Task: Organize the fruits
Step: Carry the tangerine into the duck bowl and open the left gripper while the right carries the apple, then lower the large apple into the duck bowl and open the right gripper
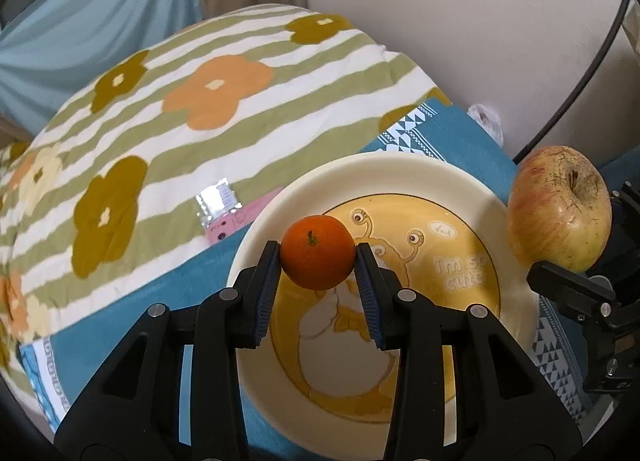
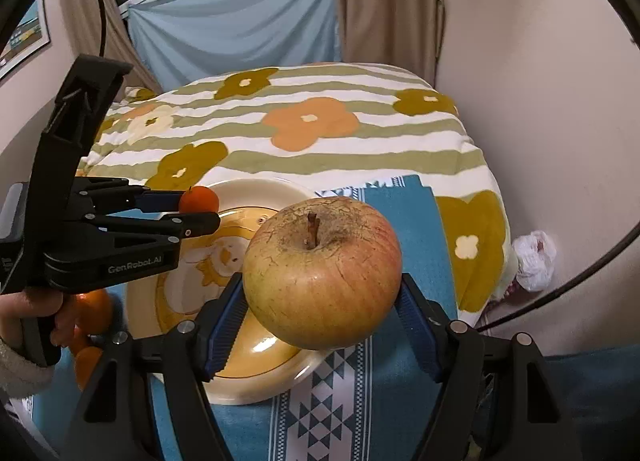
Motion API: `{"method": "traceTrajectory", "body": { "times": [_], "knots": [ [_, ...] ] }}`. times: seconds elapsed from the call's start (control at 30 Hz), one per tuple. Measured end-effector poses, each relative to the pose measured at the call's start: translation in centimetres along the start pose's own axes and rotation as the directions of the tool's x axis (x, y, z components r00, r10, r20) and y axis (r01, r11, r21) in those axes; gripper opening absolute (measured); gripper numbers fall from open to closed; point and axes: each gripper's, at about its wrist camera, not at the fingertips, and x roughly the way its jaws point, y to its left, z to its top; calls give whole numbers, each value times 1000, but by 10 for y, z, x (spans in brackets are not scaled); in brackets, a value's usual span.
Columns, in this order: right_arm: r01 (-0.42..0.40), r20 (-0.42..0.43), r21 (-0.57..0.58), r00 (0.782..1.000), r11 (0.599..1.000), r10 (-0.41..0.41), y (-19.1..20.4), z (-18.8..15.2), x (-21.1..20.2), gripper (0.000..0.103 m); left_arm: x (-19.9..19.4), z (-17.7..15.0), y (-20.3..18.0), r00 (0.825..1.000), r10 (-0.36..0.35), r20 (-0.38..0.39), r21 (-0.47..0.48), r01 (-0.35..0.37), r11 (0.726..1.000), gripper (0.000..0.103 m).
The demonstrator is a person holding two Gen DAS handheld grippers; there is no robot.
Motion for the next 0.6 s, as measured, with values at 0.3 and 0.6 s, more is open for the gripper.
{"method": "traceTrajectory", "body": {
  "times": [0.3,0.6],
  "knots": [
    [7,-11,5,1000,1000,-7,-3,2,3,69,-24,3,20,998,-23,66,-22,25,999,103],
    [-41,-31,-79,999,996,38,11,7,14,69,-43,-12,45,998,6,63,-107,1,994,103]
  ]
}}
